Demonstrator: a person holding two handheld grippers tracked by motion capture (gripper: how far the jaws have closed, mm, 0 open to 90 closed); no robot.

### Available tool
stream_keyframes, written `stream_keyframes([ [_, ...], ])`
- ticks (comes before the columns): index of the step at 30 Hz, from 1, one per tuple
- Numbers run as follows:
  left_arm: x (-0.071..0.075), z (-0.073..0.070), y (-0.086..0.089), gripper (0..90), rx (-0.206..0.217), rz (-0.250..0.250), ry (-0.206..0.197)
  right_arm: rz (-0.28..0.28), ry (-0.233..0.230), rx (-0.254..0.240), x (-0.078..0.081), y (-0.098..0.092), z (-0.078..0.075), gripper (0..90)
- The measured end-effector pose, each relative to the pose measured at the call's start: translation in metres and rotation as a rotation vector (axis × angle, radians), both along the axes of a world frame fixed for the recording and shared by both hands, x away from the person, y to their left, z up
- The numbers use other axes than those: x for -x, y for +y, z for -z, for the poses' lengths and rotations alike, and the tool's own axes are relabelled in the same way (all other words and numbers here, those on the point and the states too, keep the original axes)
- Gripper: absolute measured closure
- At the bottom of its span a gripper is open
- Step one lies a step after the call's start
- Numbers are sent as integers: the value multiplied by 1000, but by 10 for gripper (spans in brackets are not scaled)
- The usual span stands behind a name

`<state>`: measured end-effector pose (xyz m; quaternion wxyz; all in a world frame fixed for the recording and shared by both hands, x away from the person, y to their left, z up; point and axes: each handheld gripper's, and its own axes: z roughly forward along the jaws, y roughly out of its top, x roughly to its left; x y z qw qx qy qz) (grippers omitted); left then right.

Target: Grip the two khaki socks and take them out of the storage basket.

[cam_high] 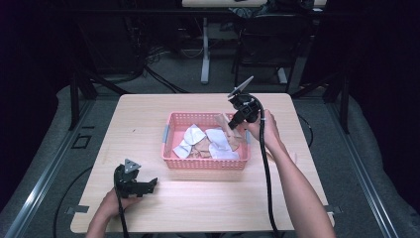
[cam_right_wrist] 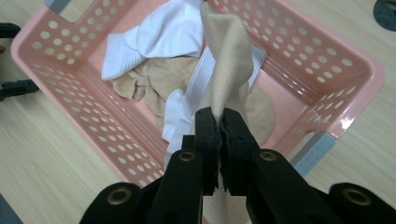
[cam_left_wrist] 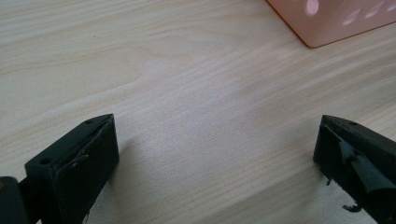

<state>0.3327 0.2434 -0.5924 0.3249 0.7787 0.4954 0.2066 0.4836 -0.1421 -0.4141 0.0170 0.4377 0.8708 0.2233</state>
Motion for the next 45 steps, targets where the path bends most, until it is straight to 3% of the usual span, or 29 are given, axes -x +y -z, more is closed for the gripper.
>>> stream_keyframes([
  [6, 0, 0, 0, 1, 2, -2, 1, -6, 3, -11, 4, -3, -13, 863],
  [18, 0, 0, 0, 2, 3, -1, -1, -16, -38, -22, 14, -14, -38, 862],
  [26, 0, 0, 0, 1, 3, -1, -1, -14, -52, -3, 22, -28, -53, 862],
  [45, 0, 0, 0, 1, 3, -1, -1, 67, -74, -5, 34, -79, -60, 861],
])
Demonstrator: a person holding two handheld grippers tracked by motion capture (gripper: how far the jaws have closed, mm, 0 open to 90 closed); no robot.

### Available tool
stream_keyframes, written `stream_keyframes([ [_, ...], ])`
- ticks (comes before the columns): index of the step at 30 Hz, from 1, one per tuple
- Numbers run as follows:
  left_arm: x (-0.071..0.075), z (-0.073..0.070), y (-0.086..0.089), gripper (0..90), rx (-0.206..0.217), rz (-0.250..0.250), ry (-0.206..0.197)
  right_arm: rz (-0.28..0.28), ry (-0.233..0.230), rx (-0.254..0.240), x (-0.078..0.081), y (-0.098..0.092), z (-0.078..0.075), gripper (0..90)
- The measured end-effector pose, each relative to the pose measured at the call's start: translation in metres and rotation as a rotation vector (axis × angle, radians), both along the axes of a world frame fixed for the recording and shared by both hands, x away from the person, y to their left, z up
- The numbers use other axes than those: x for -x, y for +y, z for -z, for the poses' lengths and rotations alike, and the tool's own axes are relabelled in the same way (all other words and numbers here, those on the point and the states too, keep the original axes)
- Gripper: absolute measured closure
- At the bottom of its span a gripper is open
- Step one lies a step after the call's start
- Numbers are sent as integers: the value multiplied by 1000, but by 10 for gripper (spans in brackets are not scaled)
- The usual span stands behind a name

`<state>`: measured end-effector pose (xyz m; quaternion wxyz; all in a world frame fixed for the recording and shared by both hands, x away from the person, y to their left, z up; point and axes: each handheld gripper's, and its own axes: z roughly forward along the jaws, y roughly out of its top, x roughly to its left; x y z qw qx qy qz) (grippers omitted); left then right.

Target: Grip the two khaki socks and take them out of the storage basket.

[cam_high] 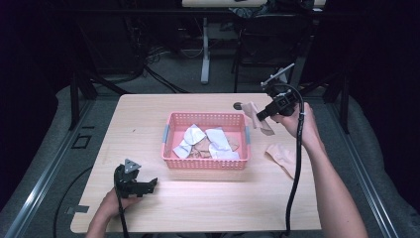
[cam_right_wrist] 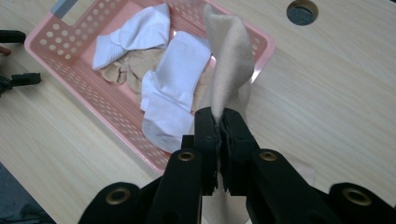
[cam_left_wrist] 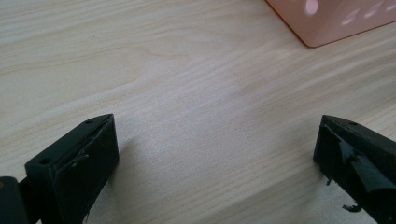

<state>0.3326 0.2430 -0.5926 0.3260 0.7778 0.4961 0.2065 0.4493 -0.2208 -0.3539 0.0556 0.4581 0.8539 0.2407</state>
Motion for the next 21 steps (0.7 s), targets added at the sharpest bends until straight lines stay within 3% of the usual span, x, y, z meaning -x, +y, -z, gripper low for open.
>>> stream_keyframes([
  [17, 0, 0, 0, 2, 0, 0, 0, 117, 12, 4, 4, -46, 23, 858],
  [21, 0, 0, 0, 1, 0, 0, 0, 145, 1, 43, 4, -53, 35, 858],
])
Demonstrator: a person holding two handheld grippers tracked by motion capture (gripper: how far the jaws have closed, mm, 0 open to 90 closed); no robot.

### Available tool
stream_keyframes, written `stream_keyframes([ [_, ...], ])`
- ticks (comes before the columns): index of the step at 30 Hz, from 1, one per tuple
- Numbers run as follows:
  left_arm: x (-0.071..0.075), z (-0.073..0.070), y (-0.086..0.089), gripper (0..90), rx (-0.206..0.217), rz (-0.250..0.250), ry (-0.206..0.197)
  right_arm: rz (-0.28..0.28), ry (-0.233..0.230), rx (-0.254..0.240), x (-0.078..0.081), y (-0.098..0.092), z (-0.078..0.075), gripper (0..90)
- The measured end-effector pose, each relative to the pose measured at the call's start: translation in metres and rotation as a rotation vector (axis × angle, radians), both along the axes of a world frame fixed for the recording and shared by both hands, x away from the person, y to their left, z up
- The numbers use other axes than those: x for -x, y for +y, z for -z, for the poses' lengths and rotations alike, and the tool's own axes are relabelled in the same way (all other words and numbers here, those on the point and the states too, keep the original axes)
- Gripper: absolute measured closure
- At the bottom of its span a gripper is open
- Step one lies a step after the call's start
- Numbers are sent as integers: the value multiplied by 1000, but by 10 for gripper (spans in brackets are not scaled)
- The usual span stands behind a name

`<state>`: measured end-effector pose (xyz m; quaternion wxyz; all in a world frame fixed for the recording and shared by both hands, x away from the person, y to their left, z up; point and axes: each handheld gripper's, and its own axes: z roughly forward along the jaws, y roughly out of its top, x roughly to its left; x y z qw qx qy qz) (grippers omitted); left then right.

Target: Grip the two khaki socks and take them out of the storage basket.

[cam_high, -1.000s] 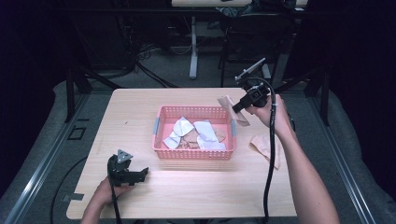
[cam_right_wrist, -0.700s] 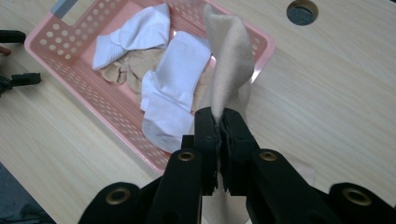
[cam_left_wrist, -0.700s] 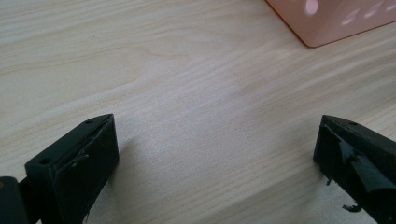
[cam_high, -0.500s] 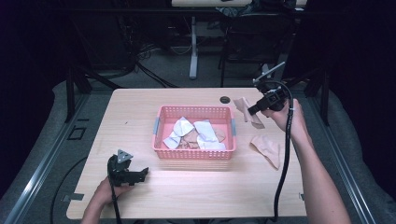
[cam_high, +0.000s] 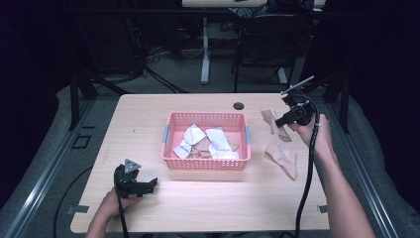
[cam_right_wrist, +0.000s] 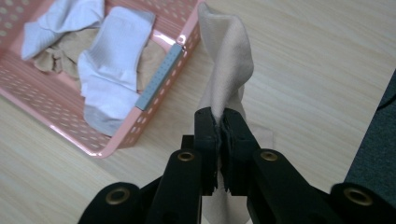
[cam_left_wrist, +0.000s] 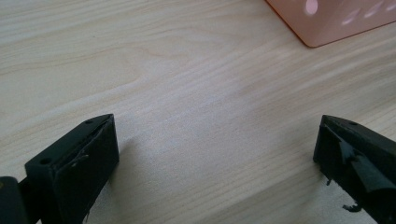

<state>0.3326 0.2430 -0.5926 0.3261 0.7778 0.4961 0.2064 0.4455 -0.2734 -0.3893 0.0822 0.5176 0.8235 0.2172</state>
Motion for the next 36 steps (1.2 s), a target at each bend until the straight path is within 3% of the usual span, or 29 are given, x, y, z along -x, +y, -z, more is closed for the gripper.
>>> stream_keyframes([
  [13, 0, 0, 0, 1, 0, 0, 0, 64, 50, 24, -11, -10, 58, 853],
  [22, 0, 0, 0, 1, 0, 0, 0, 84, 91, -10, -21, -8, 88, 845],
  [31, 0, 0, 0, 2, -1, 0, 0, 82, 173, -15, -30, -5, 123, 843],
  [34, 0, 0, 0, 1, 0, 0, 0, 96, 195, -25, -31, -2, 136, 792],
  [36, 0, 0, 0, 1, 0, 1, 0, 85, 198, -28, -32, -2, 136, 728],
])
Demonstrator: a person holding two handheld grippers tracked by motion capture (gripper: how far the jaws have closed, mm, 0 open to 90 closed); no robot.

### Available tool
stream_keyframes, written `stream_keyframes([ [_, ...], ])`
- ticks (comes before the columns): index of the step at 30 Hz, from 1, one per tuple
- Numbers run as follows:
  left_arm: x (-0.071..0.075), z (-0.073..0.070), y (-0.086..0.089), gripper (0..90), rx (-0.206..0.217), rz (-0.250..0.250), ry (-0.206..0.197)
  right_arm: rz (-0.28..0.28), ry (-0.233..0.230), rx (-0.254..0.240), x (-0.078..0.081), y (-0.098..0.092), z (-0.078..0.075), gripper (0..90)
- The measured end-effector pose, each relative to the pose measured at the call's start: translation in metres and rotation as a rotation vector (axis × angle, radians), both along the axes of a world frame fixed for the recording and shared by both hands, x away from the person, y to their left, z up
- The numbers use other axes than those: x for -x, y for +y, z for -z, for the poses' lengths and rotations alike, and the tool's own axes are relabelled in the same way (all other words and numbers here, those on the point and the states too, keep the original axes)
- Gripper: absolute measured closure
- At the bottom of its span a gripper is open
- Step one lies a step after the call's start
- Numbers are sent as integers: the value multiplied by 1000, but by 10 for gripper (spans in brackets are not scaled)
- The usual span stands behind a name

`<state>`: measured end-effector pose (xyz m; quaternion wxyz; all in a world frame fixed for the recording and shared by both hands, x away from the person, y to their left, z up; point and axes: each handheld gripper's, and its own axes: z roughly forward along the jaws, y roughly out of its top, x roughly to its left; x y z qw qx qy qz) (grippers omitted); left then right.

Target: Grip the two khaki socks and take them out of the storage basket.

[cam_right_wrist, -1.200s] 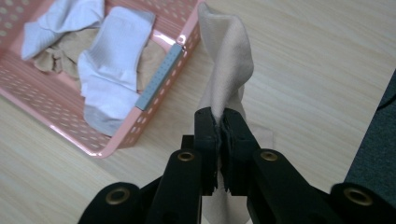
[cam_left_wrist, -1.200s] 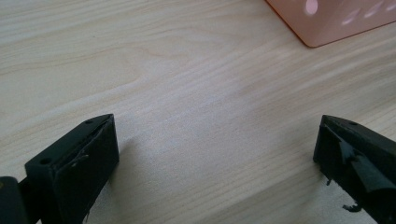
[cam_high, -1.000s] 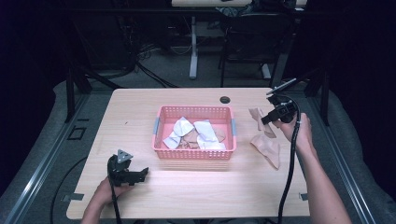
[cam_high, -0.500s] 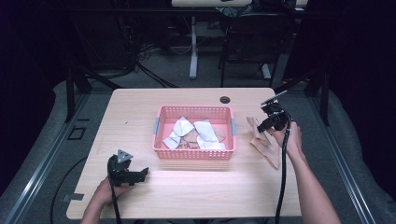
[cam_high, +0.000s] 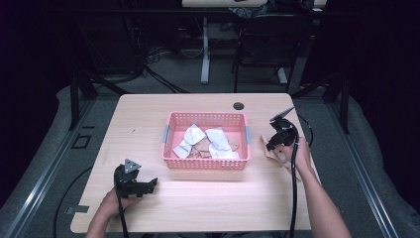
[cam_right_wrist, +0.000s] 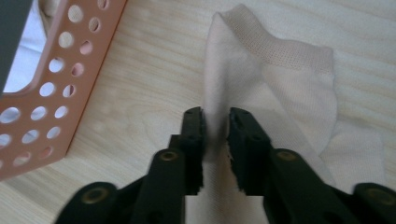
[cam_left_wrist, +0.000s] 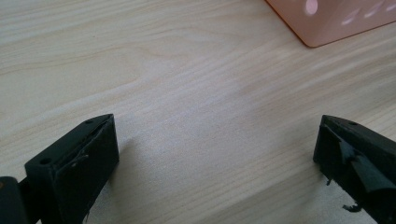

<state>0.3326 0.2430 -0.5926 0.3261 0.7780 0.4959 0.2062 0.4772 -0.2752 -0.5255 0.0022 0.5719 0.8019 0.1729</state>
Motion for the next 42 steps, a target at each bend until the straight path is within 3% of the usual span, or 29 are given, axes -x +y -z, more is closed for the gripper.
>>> stream_keyframes([
  [2, 0, 0, 0, 1, 0, 1, 0, 12, -30, -3, 2, 1, -5, 653],
  [4, 0, 0, 0, 1, 0, 1, -1, -12, -44, 18, 5, 1, -13, 569],
  [8, 0, 0, 0, 1, 0, 3, 0, -32, -76, -14, 14, 0, -30, 403],
  [11, 0, 0, 0, 1, 0, 4, 0, -44, -99, -45, 21, -1, -42, 334],
  [16, 0, 0, 0, 1, -1, 4, -1, -82, -135, -39, 38, 2, -61, 159],
  [25, 0, 0, 0, 1, -1, 7, -1, -142, -227, -13, 80, -1, -86, 101],
  [33, 0, 0, 0, 1, -4, 11, -3, -135, -240, -34, 110, -14, -66, 94],
  [38, 0, 0, 0, 1, -6, 14, -1, -140, -159, -12, 114, -17, -46, 93],
  [42, 0, 0, 0, 1, -8, 18, 0, -135, -141, -1, 113, -19, -42, 94],
])
